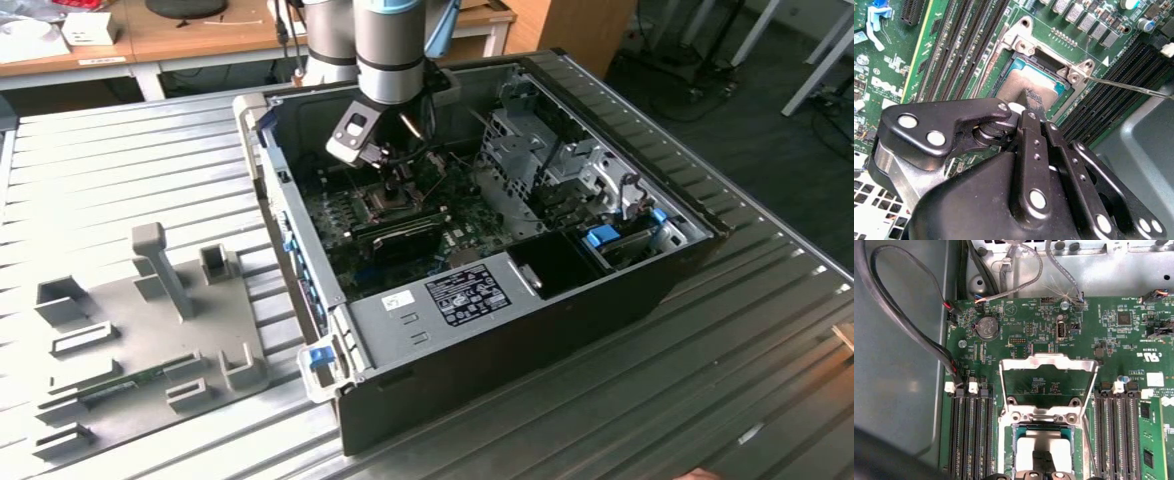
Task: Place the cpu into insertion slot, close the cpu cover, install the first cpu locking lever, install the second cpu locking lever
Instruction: 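Place the cpu into insertion slot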
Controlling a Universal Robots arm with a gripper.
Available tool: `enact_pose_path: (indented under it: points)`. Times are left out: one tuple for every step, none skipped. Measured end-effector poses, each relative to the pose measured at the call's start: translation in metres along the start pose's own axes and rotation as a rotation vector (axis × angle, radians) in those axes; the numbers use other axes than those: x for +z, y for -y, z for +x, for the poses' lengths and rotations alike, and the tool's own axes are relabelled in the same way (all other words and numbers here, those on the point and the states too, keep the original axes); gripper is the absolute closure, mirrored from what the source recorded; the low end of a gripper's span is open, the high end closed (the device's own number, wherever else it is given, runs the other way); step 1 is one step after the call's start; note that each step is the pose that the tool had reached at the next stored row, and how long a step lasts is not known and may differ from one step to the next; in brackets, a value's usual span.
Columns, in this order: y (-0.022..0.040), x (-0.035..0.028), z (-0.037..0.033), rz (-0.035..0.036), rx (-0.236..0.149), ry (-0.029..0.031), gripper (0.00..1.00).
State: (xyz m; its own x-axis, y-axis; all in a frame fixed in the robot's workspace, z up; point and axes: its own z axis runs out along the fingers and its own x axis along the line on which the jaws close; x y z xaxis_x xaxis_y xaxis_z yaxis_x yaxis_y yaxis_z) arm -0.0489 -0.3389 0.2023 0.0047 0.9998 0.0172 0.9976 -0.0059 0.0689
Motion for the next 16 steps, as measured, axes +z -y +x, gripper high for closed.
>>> enact_pose_path:
  points:
    - [0.0001,0.0009,0.0,0.0001,0.0,0.0001,0.9]
    - [0.0002,0.002,-0.0001,0.0002,0.0,0.0003,0.9]
    - [0.0003,0.0027,-0.0002,0.0009,0.0,0.0011,0.9]
    - [0.0004,0.0033,-0.0003,0.0011,0.0,0.0015,0.9]
    - [0.0005,0.0035,-0.0003,0.001,0.0,0.0015,0.9]
    - [0.0004,0.0037,-0.0003,0.0007,0.0,0.0011,0.9]
    - [0.0004,0.0039,-0.0001,0.0003,0.0,0.0005,0.9]
    - [0.0004,0.004,-0.0001,0.0002,0.0,0.0003,0.9]
    - [0.0004,0.004,-0.0001,0.0002,0.0,0.0003,0.9]
    - [0.0003,0.004,-0.0001,0.0002,0.0,0.0003,0.9]
    - [0.0003,0.004,-0.0001,0.0002,0.0,0.0002,0.9]
    - [0.0003,0.004,-0.0001,0.0002,0.0,0.0003,0.9]
    - [0.0003,0.004,-0.0001,0.0002,0.0,0.0003,0.9]
    - [0.0003,0.004,-0.0001,0.0002,0.0,0.0002,0.9]
    - [0.0003,0.004,-0.0001,0.0002,0.0,0.0003,0.9]
    - [0.0003,0.0041,-0.0001,0.0002,0.0,0.0002,0.9]
